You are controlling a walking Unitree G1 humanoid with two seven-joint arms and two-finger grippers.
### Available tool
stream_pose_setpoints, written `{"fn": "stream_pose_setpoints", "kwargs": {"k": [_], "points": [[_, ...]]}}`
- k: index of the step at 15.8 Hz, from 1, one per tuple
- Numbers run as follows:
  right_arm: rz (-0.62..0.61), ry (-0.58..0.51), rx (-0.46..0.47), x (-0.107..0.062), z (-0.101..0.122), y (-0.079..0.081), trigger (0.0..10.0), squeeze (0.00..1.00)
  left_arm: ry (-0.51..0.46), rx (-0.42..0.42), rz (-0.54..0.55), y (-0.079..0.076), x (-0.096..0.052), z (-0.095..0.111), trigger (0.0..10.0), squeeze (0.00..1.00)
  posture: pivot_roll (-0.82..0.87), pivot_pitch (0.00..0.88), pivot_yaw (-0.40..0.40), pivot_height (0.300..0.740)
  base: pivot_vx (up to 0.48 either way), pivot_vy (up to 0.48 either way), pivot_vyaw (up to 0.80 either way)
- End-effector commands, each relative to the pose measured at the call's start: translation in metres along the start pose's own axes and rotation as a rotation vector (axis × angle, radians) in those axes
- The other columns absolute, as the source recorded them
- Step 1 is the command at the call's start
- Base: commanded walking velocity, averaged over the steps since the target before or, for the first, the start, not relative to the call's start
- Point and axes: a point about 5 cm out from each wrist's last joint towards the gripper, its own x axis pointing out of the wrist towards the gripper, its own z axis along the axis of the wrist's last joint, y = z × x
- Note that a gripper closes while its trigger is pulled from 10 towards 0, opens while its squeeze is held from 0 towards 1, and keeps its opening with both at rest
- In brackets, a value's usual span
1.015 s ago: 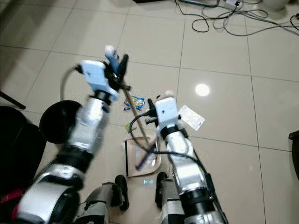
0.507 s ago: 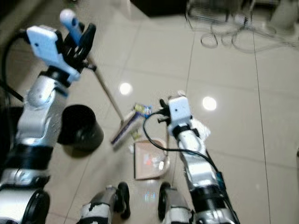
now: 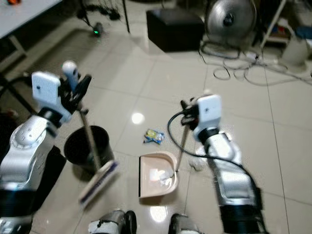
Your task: Sweep floor
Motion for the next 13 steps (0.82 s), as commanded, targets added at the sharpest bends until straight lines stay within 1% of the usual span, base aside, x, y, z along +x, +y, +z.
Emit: {"fn": "stream_pose_setpoints", "kwargs": {"k": [1,2,3,4,5,6,7,8,10,11,13], "points": [[-0.011,-0.034,0.001,-0.006,0.016,-0.006,10.0,0.0,0.01,0.03,0.018,0.002,-0.004,0.004,10.0,0.0,-0.01,0.021,0.07,0.74,0.0,0.0,0.0],[-0.041,-0.031,0.014,-0.011,0.026,-0.012,10.0,0.0,0.049,0.034,0.044,0.004,-0.011,-0.002,10.0,0.0,-0.01,0.013,0.069,0.74,0.0,0.0,0.0],[-0.061,-0.029,0.03,-0.012,0.03,-0.015,10.0,0.0,0.062,0.038,0.053,0.004,-0.015,-0.004,10.0,0.0,-0.01,0.01,0.069,0.74,0.0,0.0,0.0],[-0.088,-0.053,0.04,-0.012,0.047,-0.02,10.0,0.0,0.104,0.101,0.074,0.002,-0.022,-0.012,10.0,0.0,0.0,0.006,0.071,0.74,0.0,0.0,0.0],[-0.095,-0.08,0.036,-0.01,0.062,-0.021,10.0,0.0,0.105,0.102,0.085,-0.002,-0.027,-0.013,10.0,0.0,0.0,0.002,0.069,0.74,0.0,0.0,0.0],[-0.096,-0.094,0.04,-0.009,0.069,-0.022,10.0,0.0,0.104,0.099,0.094,-0.003,-0.029,-0.014,10.0,0.0,0.0,0.0,0.071,0.74,0.0,0.0,0.0],[-0.096,-0.112,0.042,-0.008,0.076,-0.022,10.0,0.0,0.113,0.081,0.103,-0.005,-0.031,-0.015,10.0,0.0,0.0,0.0,0.07,0.74,0.0,0.0,0.0],[-0.095,-0.144,0.039,-0.005,0.089,-0.023,10.0,0.0,0.121,0.061,0.117,-0.008,-0.035,-0.016,10.0,0.0,0.0,0.0,0.067,0.74,0.0,0.0,0.0],[-0.077,-0.184,0.045,-0.001,0.11,-0.022,10.0,0.0,0.136,0.048,0.104,-0.016,-0.041,-0.017,10.0,0.0,0.01,0.0,0.056,0.74,0.0,0.0,0.0],[-0.076,-0.204,0.046,0.002,0.119,-0.022,10.0,0.0,0.128,0.047,0.103,-0.019,-0.043,-0.016,10.0,0.0,0.02,0.0,0.052,0.74,0.0,0.0,0.0],[-0.056,-0.243,0.048,0.007,0.134,-0.022,10.0,0.0,0.109,0.049,0.108,-0.026,-0.041,-0.012,10.0,0.0,0.03,0.0,0.045,0.74,0.0,0.0,0.8]]}}
